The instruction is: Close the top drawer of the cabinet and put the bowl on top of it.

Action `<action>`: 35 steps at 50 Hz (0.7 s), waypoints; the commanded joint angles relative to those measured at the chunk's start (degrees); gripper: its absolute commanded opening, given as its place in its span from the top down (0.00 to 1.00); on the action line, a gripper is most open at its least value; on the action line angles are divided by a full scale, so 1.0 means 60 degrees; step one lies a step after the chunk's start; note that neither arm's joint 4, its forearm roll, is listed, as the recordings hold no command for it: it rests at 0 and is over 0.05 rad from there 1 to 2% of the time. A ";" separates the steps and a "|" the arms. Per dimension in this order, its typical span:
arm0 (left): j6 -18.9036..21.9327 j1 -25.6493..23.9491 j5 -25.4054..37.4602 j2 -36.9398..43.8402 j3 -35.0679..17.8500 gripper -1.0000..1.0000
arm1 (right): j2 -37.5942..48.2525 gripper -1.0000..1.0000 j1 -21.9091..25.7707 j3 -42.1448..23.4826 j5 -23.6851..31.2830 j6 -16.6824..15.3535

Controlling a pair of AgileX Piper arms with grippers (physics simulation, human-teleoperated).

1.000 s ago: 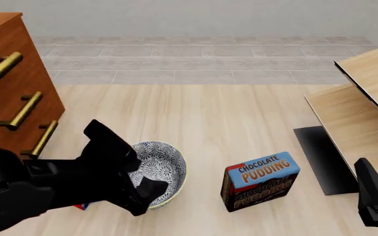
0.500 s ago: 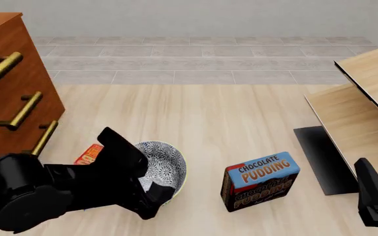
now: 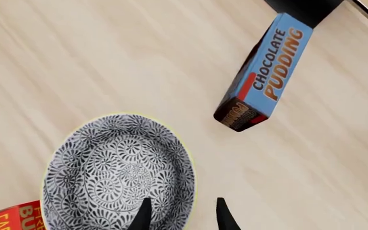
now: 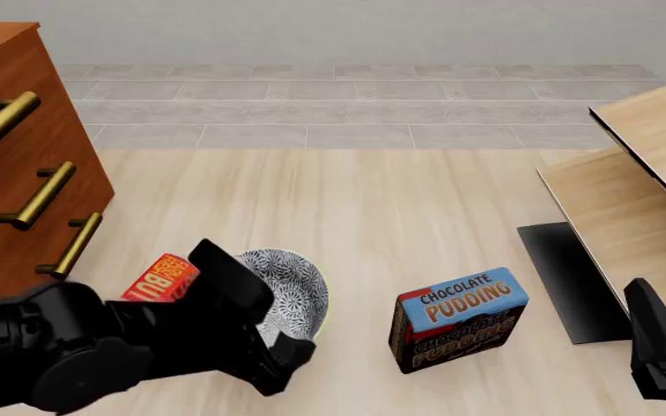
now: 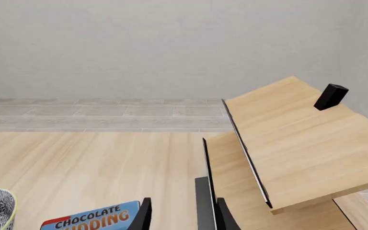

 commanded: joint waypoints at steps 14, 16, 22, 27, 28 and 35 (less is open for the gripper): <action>-0.0149 0.0009 -0.0451 0.0488 0.0155 0.00 | -0.0043 0.00 -0.0009 0.0003 0.0035 0.0001; -0.0163 0.0009 -0.0479 0.0517 0.0157 0.00 | -0.0038 0.00 -0.0009 0.0003 0.0034 0.0002; -0.0213 -0.0015 -0.0590 0.0632 0.0162 0.00 | -0.0039 0.00 -0.0009 0.0003 0.0034 0.0003; -0.0214 -0.0009 -0.0745 0.0783 0.0195 0.00 | -0.0045 0.00 -0.0008 0.0003 0.0035 0.0002; -0.0223 -0.0011 -0.0777 0.0819 0.0205 0.00 | -0.0042 0.00 -0.0009 0.0003 0.0035 0.0002; -0.0261 -0.0040 -0.0905 0.0992 0.0215 0.00 | -0.0041 0.00 -0.0007 0.0004 0.0034 0.0006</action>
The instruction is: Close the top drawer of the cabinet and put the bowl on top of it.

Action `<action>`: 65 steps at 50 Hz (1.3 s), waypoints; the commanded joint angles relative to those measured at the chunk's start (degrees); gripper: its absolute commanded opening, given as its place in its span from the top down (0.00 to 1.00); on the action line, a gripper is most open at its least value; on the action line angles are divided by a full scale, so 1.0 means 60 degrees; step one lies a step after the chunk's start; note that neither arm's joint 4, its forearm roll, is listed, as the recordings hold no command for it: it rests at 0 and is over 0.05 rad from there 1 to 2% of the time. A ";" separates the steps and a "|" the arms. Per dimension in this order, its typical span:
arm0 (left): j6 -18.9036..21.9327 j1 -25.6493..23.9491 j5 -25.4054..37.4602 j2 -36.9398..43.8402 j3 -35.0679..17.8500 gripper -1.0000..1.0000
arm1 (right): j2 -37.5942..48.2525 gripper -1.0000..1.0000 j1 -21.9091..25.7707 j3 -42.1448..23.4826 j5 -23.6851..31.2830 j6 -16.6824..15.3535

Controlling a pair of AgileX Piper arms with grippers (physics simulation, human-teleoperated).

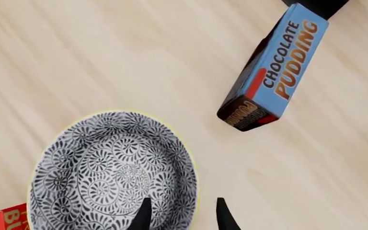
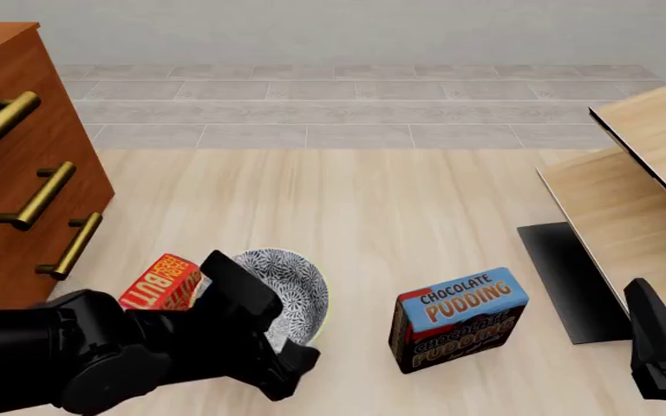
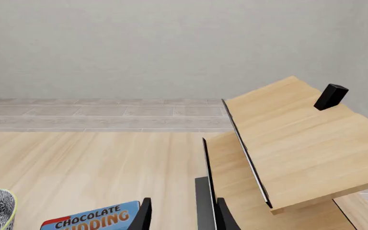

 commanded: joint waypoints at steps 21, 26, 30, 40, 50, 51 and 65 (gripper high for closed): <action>-0.0150 -0.0068 -0.0518 0.0670 0.0048 0.00 | -0.0039 0.00 -0.0010 0.0003 0.0034 0.0006; -0.0158 -0.0068 -0.0555 0.0726 0.0042 0.00 | -0.0043 0.00 -0.0010 0.0003 0.0035 0.0007; -0.0190 -0.0075 -0.0624 0.0814 0.0055 0.00 | -0.0043 0.00 -0.0009 0.0003 0.0035 0.0005; -0.0203 -0.0063 -0.0779 0.1019 0.0069 0.00 | -0.0041 0.00 -0.0008 0.0003 0.0034 0.0004; -0.0209 -0.0030 -0.0881 0.1185 0.0078 0.00 | -0.0042 0.00 -0.0006 0.0003 0.0035 0.0005; -0.0209 -0.0030 -0.0882 0.1185 0.0078 0.00 | -0.0042 0.00 -0.0006 0.0003 0.0035 0.0005; -0.0134 -0.0061 -0.0822 0.1213 0.0051 1.00 | -0.0043 0.00 -0.0009 0.0003 0.0035 0.0007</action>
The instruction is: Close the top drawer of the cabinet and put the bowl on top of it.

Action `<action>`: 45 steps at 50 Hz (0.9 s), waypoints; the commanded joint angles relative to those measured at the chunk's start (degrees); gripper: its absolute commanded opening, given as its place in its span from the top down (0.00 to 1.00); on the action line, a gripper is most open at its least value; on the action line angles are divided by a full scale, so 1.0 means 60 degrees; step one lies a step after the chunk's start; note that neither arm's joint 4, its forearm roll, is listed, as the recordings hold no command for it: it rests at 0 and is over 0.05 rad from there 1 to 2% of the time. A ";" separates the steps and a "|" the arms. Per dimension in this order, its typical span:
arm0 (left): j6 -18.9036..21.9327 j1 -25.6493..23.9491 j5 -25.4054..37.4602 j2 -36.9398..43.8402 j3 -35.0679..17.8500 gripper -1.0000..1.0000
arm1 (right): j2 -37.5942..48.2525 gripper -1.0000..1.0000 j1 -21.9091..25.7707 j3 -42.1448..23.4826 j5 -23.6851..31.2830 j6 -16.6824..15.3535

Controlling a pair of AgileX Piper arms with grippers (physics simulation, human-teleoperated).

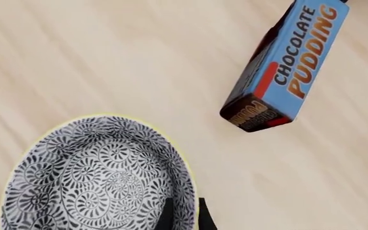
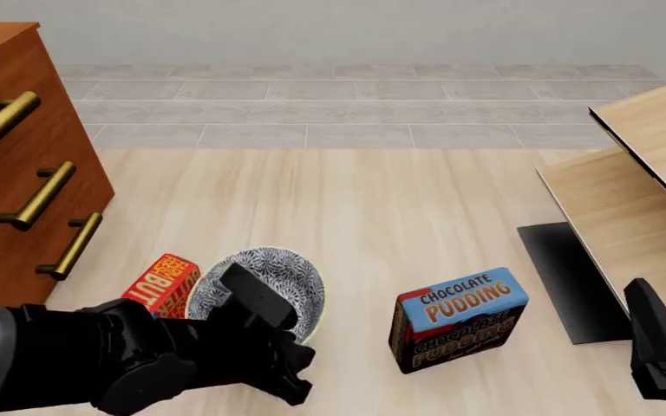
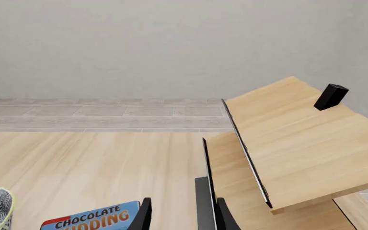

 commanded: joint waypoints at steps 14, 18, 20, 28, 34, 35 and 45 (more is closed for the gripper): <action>0.0534 0.0227 0.0908 -0.0714 -0.0251 1.00 | -0.0042 0.00 -0.0009 0.0003 0.0035 0.0002; 0.0686 0.0274 0.1358 -0.1085 -0.0416 1.00 | -0.0042 0.00 -0.0010 0.0003 0.0035 0.0003; 0.0747 0.0282 0.1490 -0.1187 -0.0473 1.00 | -0.0042 0.00 -0.0006 0.0003 0.0035 0.0006; 0.1026 0.0411 0.2193 -0.1807 -0.0829 1.00 | 0.0209 0.00 0.0011 0.0031 -0.0235 0.0014; 0.1146 0.0362 0.2576 -0.2122 -0.1049 1.00 | 0.0214 0.00 0.0011 0.0031 -0.0240 0.0013; 0.1150 0.0328 0.2677 -0.2226 -0.1144 1.00 | 0.0217 0.00 0.0011 0.0031 -0.0243 0.0013; 0.1234 0.0173 0.3183 -0.2541 -0.1574 1.00 | 0.0188 0.00 0.0011 0.0031 -0.0214 0.0013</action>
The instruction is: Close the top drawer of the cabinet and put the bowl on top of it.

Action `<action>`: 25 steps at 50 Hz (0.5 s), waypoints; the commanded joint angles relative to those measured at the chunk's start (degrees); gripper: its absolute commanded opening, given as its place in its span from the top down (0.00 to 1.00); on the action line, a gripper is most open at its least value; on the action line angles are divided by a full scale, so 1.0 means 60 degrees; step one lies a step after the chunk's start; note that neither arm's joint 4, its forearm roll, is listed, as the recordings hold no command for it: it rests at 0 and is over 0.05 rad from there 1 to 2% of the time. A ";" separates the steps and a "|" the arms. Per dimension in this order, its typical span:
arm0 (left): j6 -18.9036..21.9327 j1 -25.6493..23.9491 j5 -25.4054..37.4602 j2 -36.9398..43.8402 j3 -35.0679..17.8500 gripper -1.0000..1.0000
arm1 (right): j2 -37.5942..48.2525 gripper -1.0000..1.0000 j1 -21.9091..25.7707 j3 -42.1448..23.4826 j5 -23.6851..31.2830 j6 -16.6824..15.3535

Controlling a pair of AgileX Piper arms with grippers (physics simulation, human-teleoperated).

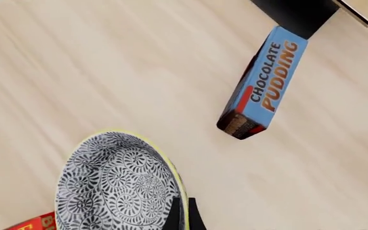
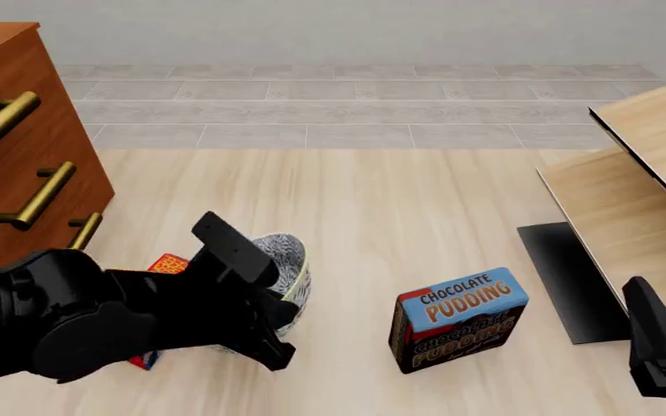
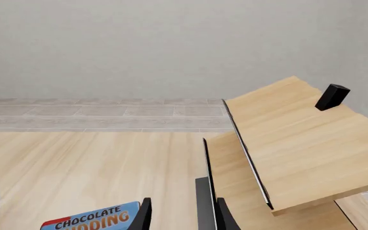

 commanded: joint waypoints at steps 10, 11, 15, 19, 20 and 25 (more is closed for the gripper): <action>-0.0005 -0.0403 0.1125 -0.0690 -0.0981 1.00 | -0.0091 0.00 -0.0007 0.0006 0.0082 0.0004; 0.0004 -0.0430 0.1185 -0.0731 -0.1039 1.00 | -0.0120 0.00 -0.0007 0.0005 0.0111 0.0003; -0.0009 -0.0464 0.1391 -0.0859 -0.1202 1.00 | -0.0180 0.00 -0.0006 0.0001 0.0174 0.0002; 0.0085 -0.0470 0.1694 -0.1043 -0.1398 1.00 | -0.0234 0.00 -0.0005 -0.0008 0.0235 0.0002; 0.0112 -0.0462 0.1763 -0.1080 -0.1435 1.00 | -0.0237 0.00 -0.0005 -0.0009 0.0240 0.0002; 0.0176 -0.0463 0.2160 -0.1316 -0.1705 1.00 | -0.0246 0.00 -0.0005 -0.0006 0.0248 0.0002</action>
